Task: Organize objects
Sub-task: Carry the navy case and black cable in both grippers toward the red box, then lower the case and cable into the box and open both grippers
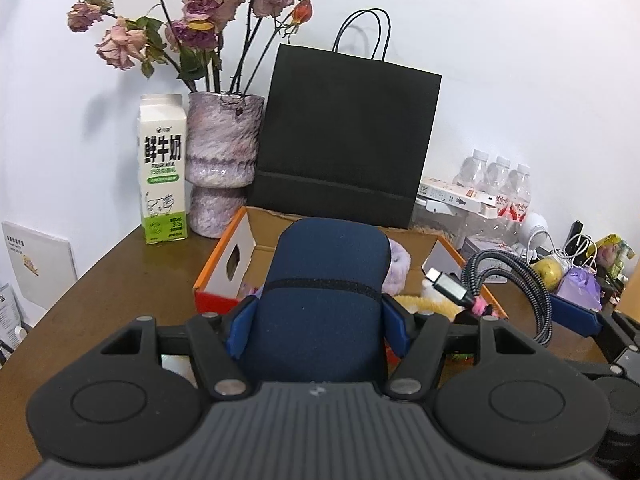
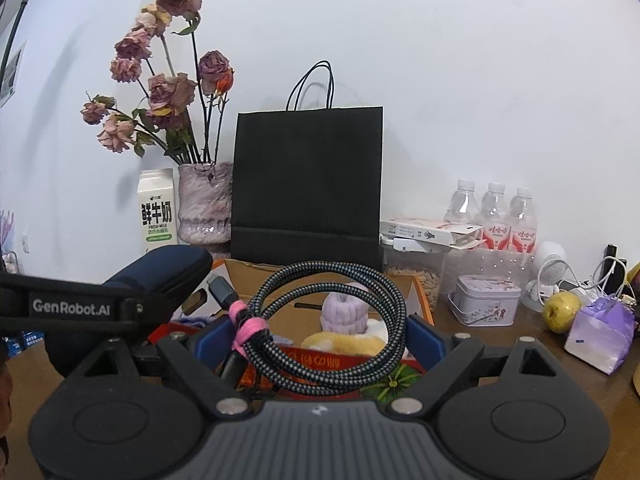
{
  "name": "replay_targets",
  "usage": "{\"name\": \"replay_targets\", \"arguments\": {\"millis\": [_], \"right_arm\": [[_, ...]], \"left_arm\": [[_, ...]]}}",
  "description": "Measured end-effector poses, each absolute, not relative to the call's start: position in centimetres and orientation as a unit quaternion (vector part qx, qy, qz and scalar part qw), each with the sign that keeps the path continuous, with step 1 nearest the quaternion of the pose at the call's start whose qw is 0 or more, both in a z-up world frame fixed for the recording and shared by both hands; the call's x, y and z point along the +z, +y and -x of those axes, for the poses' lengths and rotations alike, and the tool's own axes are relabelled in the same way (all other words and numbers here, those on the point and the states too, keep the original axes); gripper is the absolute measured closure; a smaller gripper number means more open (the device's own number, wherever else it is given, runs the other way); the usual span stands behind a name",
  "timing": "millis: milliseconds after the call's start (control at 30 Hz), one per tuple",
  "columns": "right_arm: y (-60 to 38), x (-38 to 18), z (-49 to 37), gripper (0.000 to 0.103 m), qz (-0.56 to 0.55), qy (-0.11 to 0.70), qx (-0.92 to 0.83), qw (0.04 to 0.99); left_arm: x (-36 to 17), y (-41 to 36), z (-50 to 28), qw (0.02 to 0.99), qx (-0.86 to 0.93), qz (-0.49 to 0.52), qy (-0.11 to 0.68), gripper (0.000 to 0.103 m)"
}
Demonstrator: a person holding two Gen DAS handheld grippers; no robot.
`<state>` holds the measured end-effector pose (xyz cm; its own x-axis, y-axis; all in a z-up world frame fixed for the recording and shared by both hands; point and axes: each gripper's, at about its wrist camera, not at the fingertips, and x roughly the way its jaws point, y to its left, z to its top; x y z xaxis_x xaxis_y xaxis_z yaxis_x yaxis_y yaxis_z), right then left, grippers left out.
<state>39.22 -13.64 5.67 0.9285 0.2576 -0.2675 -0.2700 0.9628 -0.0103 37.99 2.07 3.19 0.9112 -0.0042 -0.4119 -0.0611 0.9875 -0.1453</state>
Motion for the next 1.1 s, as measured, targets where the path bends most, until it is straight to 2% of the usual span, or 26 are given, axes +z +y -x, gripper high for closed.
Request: {"name": "replay_targets", "arguments": {"millis": [700,1100], "right_arm": [[-11.5,5.9,-47.4,0.013,0.04,0.121,0.139,0.982],[-11.1,4.9,-51.6,0.013,0.042,0.144,0.126,0.981]], "left_arm": [[3.7,2.7,-46.2,0.976,0.022,0.081,0.203,0.038],[3.0,3.1,-50.1,0.975,0.03,0.077,0.207,0.038]]}}
